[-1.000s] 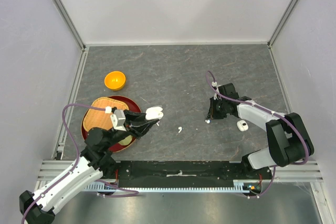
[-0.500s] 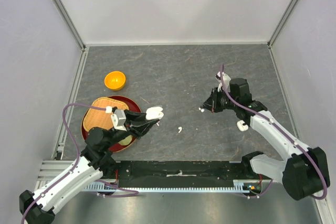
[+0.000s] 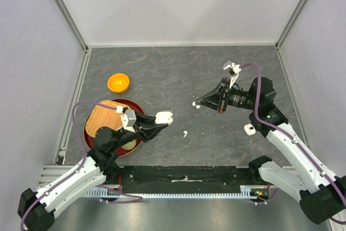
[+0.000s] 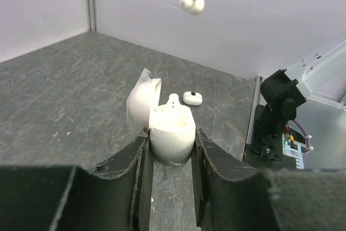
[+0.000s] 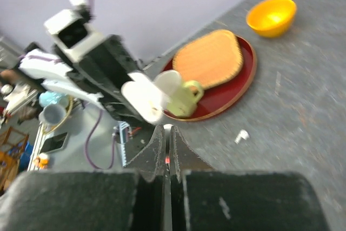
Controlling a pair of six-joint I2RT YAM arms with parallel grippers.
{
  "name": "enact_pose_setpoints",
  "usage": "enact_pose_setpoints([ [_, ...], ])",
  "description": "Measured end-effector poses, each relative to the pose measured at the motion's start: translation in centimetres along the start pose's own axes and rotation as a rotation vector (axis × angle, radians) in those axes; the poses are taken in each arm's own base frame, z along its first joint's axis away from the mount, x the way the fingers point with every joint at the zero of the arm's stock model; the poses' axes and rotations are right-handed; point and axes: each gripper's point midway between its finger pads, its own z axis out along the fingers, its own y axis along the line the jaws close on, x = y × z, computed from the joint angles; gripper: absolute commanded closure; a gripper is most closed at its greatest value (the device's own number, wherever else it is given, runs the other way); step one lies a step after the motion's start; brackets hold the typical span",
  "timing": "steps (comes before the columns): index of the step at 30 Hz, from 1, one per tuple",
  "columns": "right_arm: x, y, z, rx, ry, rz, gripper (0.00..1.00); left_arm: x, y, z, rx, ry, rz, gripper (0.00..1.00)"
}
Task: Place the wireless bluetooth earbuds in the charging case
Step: Pick up the earbud from the center of the board, then place the earbud in the charging case.
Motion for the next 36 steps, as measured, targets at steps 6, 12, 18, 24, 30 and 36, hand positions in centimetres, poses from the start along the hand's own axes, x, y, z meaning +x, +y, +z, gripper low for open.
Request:
enact_pose_setpoints([
  [6, -1.7, 6.8, 0.7, -0.207, 0.008, -0.135, 1.0, -0.2, -1.2, 0.6, 0.077, 0.006, -0.007, 0.98],
  [12, -2.1, 9.3, 1.5, -0.287, 0.023, -0.21, 1.0, -1.1, -2.9, 1.2, 0.184, 0.007, -0.016, 0.98],
  [18, -0.6, 9.5, 2.7, -0.305, 0.08, -0.211, 1.0, -1.4, -3.9, 1.6, 0.252, 0.014, -0.025, 0.98],
  [24, 0.9, 9.9, 3.7, -0.308, 0.125, -0.219, 1.0, -1.0, -4.2, 1.8, 0.278, 0.028, -0.043, 0.98],
  [30, 2.1, 10.6, 4.7, -0.318, 0.155, -0.235, 1.0, -0.9, -4.4, 2.0, 0.294, 0.031, -0.057, 0.98],
  [36, 3.6, 10.5, 5.8, -0.314, 0.193, -0.244, 1.0, -1.1, -4.5, 2.1, 0.299, 0.024, -0.064, 0.98],
])
